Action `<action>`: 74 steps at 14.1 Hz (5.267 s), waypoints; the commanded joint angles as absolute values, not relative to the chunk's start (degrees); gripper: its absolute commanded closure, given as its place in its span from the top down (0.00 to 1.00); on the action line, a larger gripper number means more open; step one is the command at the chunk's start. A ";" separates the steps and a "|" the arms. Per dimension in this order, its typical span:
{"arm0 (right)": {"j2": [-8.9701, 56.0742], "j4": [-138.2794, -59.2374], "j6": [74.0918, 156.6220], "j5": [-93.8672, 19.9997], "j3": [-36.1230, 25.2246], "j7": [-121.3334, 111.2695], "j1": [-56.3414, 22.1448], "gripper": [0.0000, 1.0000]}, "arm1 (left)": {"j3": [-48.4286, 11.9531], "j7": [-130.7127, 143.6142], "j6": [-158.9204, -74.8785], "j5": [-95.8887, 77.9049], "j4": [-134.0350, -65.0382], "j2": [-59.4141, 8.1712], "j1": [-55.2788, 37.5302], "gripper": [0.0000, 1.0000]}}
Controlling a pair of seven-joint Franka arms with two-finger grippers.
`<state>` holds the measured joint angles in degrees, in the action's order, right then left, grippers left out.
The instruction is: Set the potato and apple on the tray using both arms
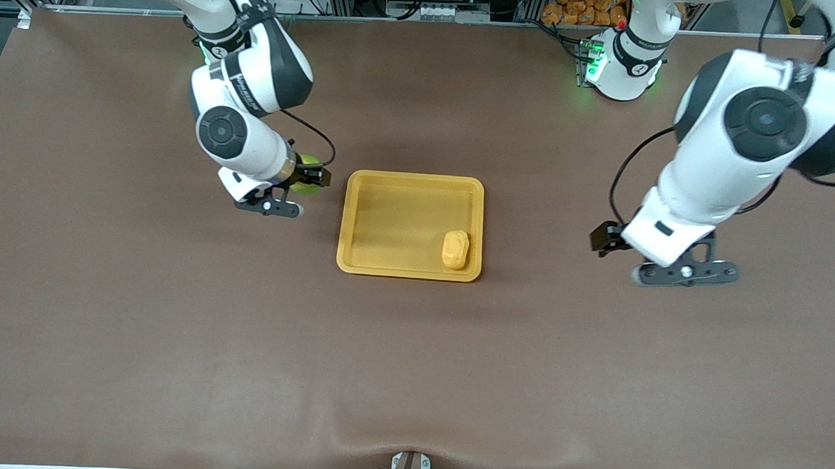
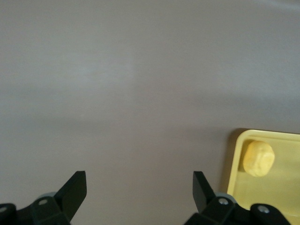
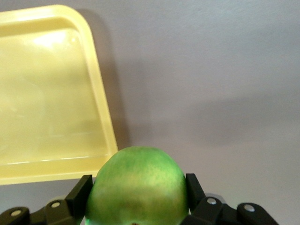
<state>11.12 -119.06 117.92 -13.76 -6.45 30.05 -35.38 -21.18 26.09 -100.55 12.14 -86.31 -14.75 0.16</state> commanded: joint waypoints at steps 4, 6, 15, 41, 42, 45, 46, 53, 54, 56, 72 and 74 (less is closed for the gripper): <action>18.53 -114.62 124.09 -15.47 -7.12 39.27 -41.56 0.00 | -21.36 17.95 -95.02 11.07 -86.57 -9.41 4.03 1.00; 21.43 -111.90 124.36 -18.87 -7.21 40.08 -43.15 0.00 | -21.27 13.30 -93.79 10.99 -86.66 -7.74 5.88 1.00; 30.66 -105.92 130.87 -20.57 -7.21 41.74 -44.29 0.00 | -21.27 9.23 -90.53 10.81 -86.75 -2.90 9.40 1.00; 32.26 -75.86 95.29 -18.02 -8.96 43.50 -35.42 1.00 | -7.39 4.57 -83.32 2.38 -91.14 6.24 1.06 1.00; 31.99 -74.63 93.62 -17.93 -9.92 43.07 -35.16 1.00 | -7.12 4.57 -82.71 2.29 -91.23 6.33 0.62 1.00; 31.38 -70.42 89.31 -18.11 -10.90 42.80 -32.26 1.00 | -5.89 4.66 -82.09 2.29 -91.23 6.68 -1.05 1.00; 31.29 -69.18 87.99 -18.11 -10.99 42.89 -31.47 1.00 | -4.84 4.66 -81.92 2.29 -91.32 6.85 -2.10 1.00; 29.45 -64.86 80.44 -18.02 -11.07 39.49 -23.49 1.00 | -3.69 4.57 -81.30 2.29 -90.88 7.29 -3.60 1.00; 28.57 -64.86 78.77 -17.84 -11.07 37.55 -21.73 1.00 | -3.78 4.57 -81.30 2.29 -90.79 7.21 -3.60 1.00; 26.20 -64.95 77.87 -15.31 -11.07 36.13 -19.96 1.00 | -3.78 4.57 -81.30 2.20 -90.62 7.03 -3.52 1.00; 13.63 -67.41 71.63 -5.54 -11.25 18.81 -11.34 1.00 | -4.13 4.66 -81.47 2.46 -90.44 6.59 -3.87 1.00; 11.26 -70.03 72.33 -5.62 -11.08 14.88 -9.16 1.00 | -4.13 4.66 -81.47 2.37 -90.35 6.77 -3.87 1.00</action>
<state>15.01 -65.77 71.42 -6.45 -12.10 18.16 -11.48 -4.44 5.58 -81.82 3.26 -90.25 5.96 -3.54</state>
